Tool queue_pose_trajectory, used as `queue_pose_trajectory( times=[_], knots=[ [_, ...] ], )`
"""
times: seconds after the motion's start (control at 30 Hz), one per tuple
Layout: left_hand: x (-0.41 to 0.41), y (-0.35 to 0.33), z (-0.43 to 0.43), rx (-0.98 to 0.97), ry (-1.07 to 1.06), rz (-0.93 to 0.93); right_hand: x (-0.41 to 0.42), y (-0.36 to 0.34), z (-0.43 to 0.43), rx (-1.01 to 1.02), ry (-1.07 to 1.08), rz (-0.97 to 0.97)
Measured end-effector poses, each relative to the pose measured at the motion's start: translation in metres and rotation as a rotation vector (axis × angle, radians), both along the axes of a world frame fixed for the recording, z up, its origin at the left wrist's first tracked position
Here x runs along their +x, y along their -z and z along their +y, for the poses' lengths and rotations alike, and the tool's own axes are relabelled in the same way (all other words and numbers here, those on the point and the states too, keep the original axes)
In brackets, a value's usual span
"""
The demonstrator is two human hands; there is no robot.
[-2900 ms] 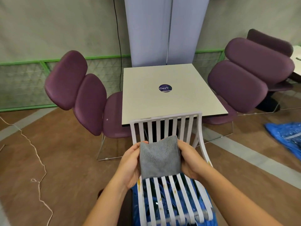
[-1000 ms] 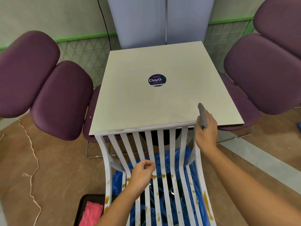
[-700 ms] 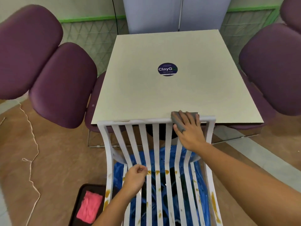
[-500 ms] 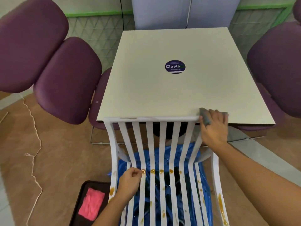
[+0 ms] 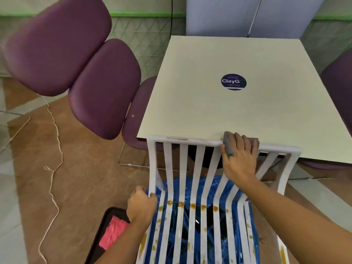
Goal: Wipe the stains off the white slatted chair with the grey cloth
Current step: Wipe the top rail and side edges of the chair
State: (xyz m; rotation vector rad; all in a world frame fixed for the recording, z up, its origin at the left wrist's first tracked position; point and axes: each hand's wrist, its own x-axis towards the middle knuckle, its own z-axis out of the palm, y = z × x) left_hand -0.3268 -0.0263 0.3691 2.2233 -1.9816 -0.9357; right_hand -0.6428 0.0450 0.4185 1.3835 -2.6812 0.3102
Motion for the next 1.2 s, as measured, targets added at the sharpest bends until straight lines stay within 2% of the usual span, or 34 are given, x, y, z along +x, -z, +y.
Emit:
queue_pose_trajectory(
  times=[0.13,0.27,0.43,0.53,0.67,0.73,0.9,1.1,1.2],
  knots=[
    [0.001,0.007,-0.007,0.149,0.11,-0.063,0.049,-0.004,-0.045,0.059,-0.085,0.0],
    [0.0,0.01,-0.004,0.192,0.145,-0.055,0.102,-0.012,-0.088,0.087,-0.196,-0.069],
    [0.015,0.014,0.001,0.182,0.159,-0.114,0.125,-0.022,-0.123,0.128,-0.511,-0.232],
    [0.036,0.02,0.0,0.204,0.149,-0.084,0.102,-0.021,-0.118,0.039,-0.396,-0.286],
    [0.055,0.025,-0.005,0.198,0.132,-0.016,0.115,-0.008,-0.115,-0.017,-0.043,-0.159],
    [0.06,0.025,-0.005,0.186,0.123,0.04,0.139,-0.007,-0.124,-0.016,-0.023,-0.157],
    [0.07,0.026,-0.003,0.17,0.146,0.12,0.176,-0.002,-0.15,0.092,-0.433,-0.081],
    [0.087,0.034,-0.002,0.174,0.138,0.222,0.177,0.029,-0.149,0.233,-0.737,0.236],
    [0.099,0.037,0.004,0.171,0.128,0.237,0.182,0.054,-0.129,0.372,-0.865,0.257]
  ],
)
